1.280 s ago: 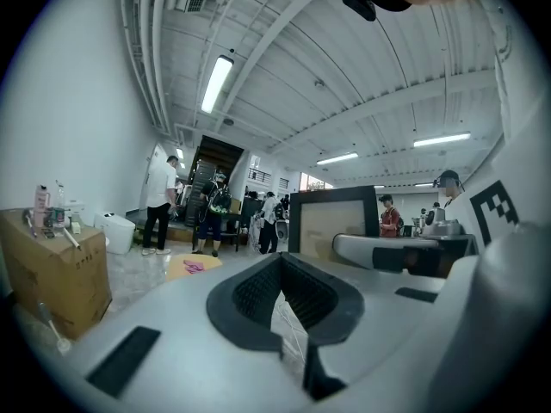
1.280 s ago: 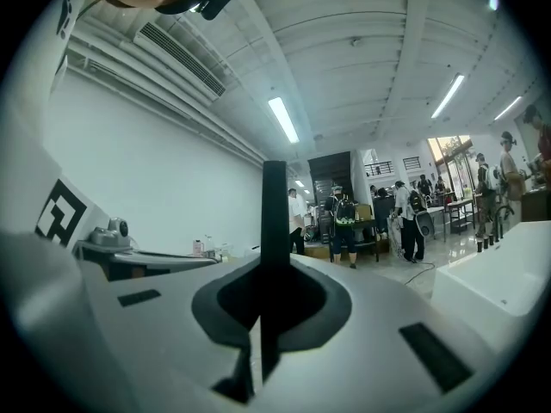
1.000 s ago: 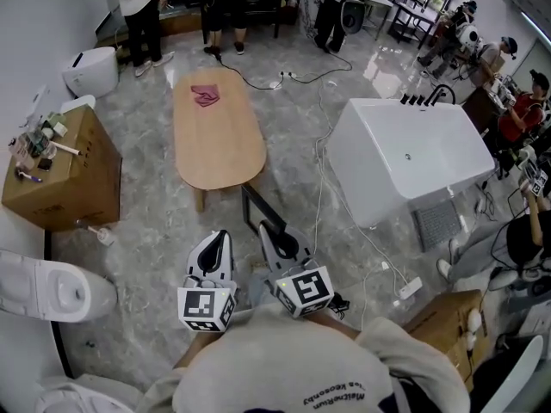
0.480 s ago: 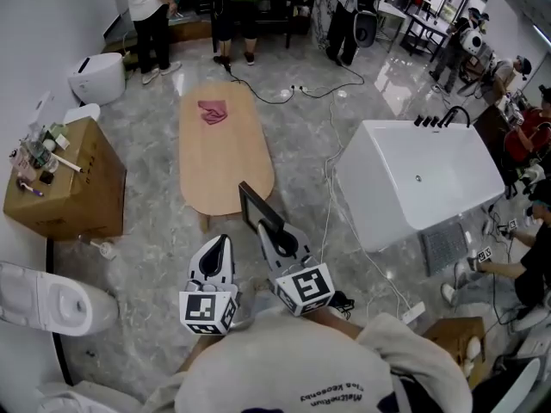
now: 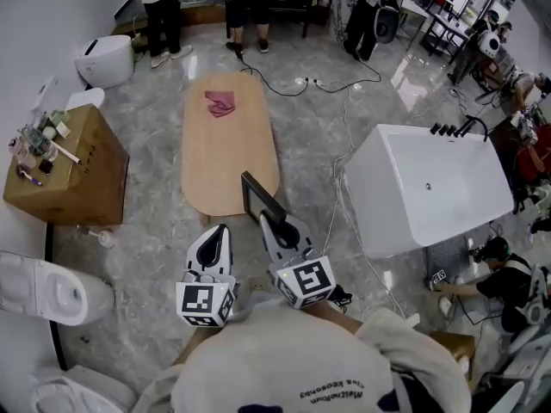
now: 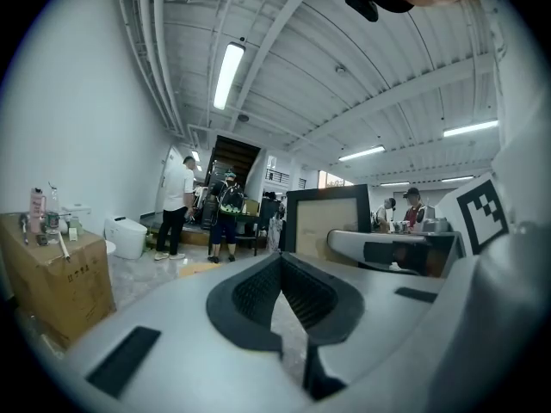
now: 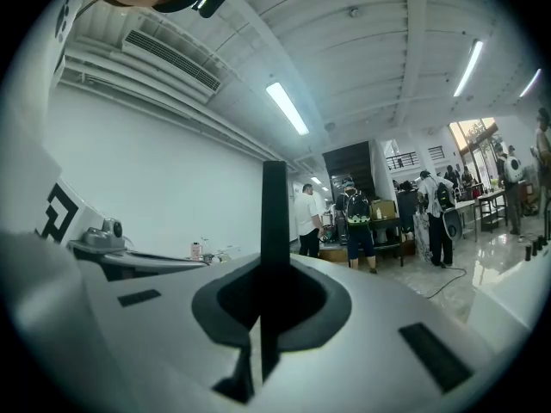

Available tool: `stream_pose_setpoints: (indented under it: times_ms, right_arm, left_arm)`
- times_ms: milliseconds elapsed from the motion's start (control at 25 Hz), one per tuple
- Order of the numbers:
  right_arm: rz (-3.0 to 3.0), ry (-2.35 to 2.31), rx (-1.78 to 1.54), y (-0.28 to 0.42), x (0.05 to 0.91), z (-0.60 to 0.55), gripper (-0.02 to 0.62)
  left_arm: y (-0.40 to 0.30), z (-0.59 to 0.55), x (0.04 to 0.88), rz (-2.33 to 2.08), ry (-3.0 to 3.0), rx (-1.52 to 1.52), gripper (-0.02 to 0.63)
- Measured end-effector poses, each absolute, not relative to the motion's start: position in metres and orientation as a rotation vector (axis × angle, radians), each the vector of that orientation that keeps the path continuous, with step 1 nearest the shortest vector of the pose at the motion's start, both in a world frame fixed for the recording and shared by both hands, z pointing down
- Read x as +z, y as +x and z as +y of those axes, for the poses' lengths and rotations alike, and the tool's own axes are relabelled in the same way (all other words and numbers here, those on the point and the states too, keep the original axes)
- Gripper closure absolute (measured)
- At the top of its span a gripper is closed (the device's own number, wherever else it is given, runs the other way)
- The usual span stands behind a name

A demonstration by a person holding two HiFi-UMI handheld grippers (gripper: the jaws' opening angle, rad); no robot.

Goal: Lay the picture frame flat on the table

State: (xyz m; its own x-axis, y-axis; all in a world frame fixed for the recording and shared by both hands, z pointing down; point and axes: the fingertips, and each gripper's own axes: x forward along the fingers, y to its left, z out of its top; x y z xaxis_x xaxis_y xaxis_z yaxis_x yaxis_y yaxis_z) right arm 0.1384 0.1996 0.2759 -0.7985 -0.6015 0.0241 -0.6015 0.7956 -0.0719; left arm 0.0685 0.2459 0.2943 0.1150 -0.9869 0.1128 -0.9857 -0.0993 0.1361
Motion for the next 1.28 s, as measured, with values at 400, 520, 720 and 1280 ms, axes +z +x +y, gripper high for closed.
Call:
stream_pose_setpoints:
  times_ms: [400,520,720,1280]
  right_arm:
    - [2.997,-0.896,-0.155,0.128,0.282,0.163,0.578]
    - [2.998,-0.890,-0.194,0.129,0.285,0.159,0.578]
    - [3.007,-0.879,-0.233,0.127,0.295,0.159,0.577]
    - [3.004,-0.981,-0.258,0.121,0.307,0.119,0.577]
  left_arm:
    - [0.057,0.218,0.298,-2.058,2.129,0.022,0.597]
    - [0.058,0.216,0.297,-2.064,2.117,0.033,0.597]
    - [0.059,0.216,0.305,-2.051,2.106,0.057,0.597]
    - [0.040,0.170,0.319,-1.980,2.115,0.049,0.598]
